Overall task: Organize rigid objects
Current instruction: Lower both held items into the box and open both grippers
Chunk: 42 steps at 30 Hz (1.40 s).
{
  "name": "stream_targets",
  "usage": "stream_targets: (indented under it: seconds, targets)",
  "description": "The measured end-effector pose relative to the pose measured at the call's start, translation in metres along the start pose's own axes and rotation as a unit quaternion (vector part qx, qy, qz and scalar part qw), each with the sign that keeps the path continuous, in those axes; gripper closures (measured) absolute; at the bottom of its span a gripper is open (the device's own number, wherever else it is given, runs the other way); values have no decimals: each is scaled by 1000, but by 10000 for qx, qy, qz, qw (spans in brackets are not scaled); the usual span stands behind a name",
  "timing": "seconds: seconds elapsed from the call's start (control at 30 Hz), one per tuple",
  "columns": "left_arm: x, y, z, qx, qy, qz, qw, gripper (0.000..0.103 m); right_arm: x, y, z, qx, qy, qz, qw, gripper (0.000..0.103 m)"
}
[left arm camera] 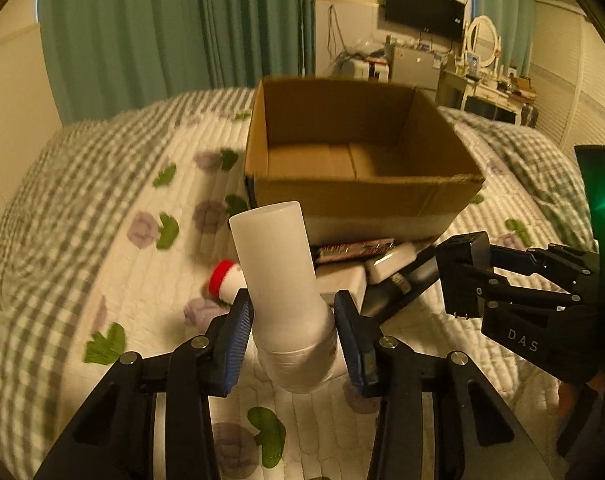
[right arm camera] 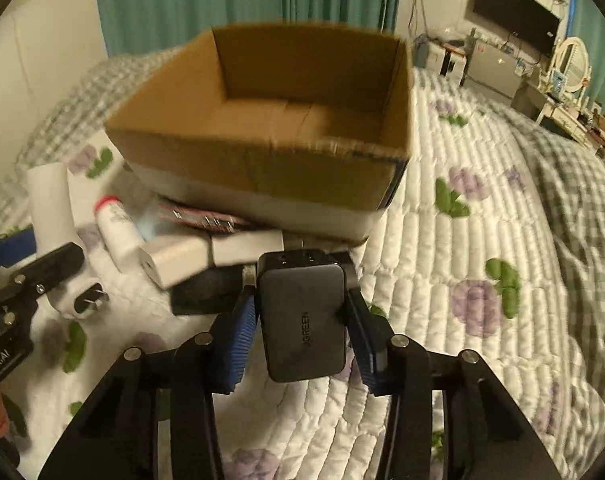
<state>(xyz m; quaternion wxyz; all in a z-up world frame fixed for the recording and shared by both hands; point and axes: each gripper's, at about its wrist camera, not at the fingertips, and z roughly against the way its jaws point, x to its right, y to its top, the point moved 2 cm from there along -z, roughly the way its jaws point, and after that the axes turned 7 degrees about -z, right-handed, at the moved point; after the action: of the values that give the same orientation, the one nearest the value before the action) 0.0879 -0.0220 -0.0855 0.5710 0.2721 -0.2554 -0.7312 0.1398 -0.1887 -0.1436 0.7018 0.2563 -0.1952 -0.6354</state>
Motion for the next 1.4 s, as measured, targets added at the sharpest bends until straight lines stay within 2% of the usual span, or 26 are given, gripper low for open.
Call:
stream_targets:
  seconds: [0.2,0.37,0.6,0.77,0.97,1.03,1.17,1.4]
  targets:
    - [4,25,31,377,14,-169,9991,61,-10,23,57,483,111,-39,9988,60]
    - [4,62,53,748,-93,-261,9968,61,-16,54,101,790,213,73,9966,60]
    - [4,122,51,1097,114,-514,9926,61,-15,111,125,1078,138,209,9939,60]
    - [0,158,15,1002,103,-495,9937,61,-6,153,109,1070,149,118,9941,60]
    - [-3,171,-61,403,-172,-392,9983,61,7,177,60,839,132,56,9964,60]
    - [-3,167,-85,204,-227,-394,9988,61,10,177,42,737,151,6,9972,60]
    - [5,149,-106,48,-234,-456,9987,61,20,170,1,542,179,-25,9984,60]
    - [8,146,-114,106,-189,-417,9989,58,27,163,-27,450,301,-38,9985,60]
